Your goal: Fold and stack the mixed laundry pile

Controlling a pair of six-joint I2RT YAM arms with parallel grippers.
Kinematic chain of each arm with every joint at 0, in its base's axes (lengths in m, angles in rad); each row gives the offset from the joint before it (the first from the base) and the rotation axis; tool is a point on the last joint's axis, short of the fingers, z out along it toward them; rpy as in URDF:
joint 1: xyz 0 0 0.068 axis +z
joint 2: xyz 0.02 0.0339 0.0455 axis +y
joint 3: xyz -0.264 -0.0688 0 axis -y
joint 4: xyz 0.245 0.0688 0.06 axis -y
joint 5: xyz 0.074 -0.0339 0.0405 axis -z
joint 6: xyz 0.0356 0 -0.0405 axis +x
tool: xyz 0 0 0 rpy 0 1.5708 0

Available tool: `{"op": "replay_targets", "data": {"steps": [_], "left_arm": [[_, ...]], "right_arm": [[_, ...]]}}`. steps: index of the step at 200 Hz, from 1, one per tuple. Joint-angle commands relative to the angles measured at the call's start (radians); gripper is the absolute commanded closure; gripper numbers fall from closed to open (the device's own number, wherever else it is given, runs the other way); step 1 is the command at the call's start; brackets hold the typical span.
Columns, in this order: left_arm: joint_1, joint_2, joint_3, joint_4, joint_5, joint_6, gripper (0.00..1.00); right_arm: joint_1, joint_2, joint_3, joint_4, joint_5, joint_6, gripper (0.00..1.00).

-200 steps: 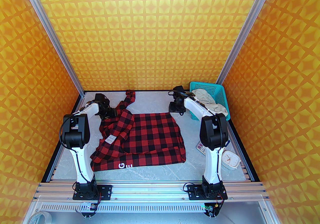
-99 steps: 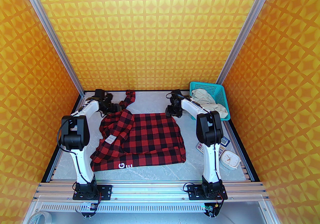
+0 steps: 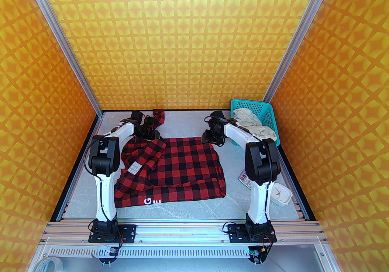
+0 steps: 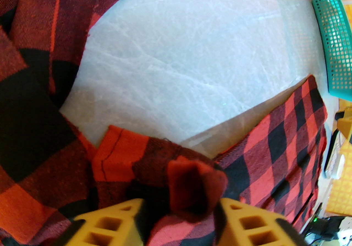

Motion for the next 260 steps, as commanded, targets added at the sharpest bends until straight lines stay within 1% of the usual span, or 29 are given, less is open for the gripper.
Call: {"op": "replay_targets", "data": {"steps": [1, 17, 32, 53, 85, 98, 108, 115, 135, 144, 148, 150, 156, 172, 185, 208, 232, 249, 260], "left_arm": [[-0.028, -0.074, 0.013, 0.0, 0.052, 0.034, 0.81], [-0.037, -0.151, -0.033, 0.035, 0.071, 0.035, 0.93], [-0.05, -0.233, -0.076, 0.048, 0.081, 0.041, 0.98], [-0.079, -0.362, -0.172, 0.083, 0.08, 0.021, 1.0], [-0.167, -0.559, -0.384, 0.143, 0.056, -0.033, 0.95], [-0.217, -0.634, -0.475, 0.178, 0.022, -0.065, 0.91], [-0.259, -0.689, -0.544, 0.215, 0.001, -0.095, 0.84], [-0.305, -0.718, -0.59, 0.238, -0.011, -0.112, 0.79], [-0.438, -0.761, -0.709, 0.311, -0.032, -0.184, 0.78], [-0.501, -0.771, -0.757, 0.363, -0.032, -0.225, 0.75], [-0.522, -0.775, -0.779, 0.383, -0.032, -0.24, 0.73], [-0.549, -0.776, -0.789, 0.397, -0.034, -0.25, 0.72], [-0.591, -0.778, -0.818, 0.438, -0.034, -0.275, 0.68], [-0.666, -0.776, -0.876, 0.529, -0.036, -0.333, 0.49], [-0.706, -0.775, -0.899, 0.554, -0.051, -0.343, 0.45], [-0.713, -0.84, -0.908, 0.54, -0.074, -0.327, 0.4], [-0.69, -0.942, -0.871, 0.429, -0.116, -0.271, 0.35], [-0.617, -0.997, -0.867, 0.356, -0.117, -0.275, 0.35], [-0.554, -1.024, -0.878, 0.307, -0.139, -0.289, 0.35]], "right_arm": [[-0.001, -0.057, -0.028, 0.019, -0.024, 0.021, 0.51], [-0.001, -0.092, -0.049, 0.026, -0.031, 0.025, 0.51], [-0.001, -0.128, -0.069, 0.026, -0.038, 0.025, 0.51], [-0.001, -0.183, -0.115, 0.035, -0.041, 0.029, 0.51], [-0.001, -0.273, -0.202, 0.054, -0.056, 0.056, 0.51], [-0.001, -0.315, -0.247, 0.074, -0.075, 0.073, 0.51], [-0.001, -0.343, -0.282, 0.09, -0.088, 0.083, 0.51], [-0.001, -0.36, -0.306, 0.095, -0.092, 0.088, 0.51], [-0.001, -0.411, -0.371, 0.095, -0.084, 0.092, 0.51], [-0.002, -0.433, -0.409, 0.1, -0.083, 0.097, 0.5], [-0.001, -0.446, -0.427, 0.103, -0.083, 0.1, 0.5], [-0.001, -0.452, -0.436, 0.105, -0.085, 0.103, 0.5], [-0.001, -0.471, -0.462, 0.117, -0.089, 0.112, 0.5], [0.0, -0.516, -0.546, 0.159, -0.125, 0.145, 0.49], [0.005, -0.549, -0.598, 0.181, -0.135, 0.17, 0.48], [0.052, -0.589, -0.632, 0.183, -0.128, 0.19, 0.46], [0.162, -0.594, -0.607, 0.179, -0.098, 0.21, 0.45], [0.252, -0.561, -0.567, 0.184, -0.061, 0.219, 0.43], [0.309, -0.519, -0.53, 0.173, -0.033, 0.228, 0.42]]}}
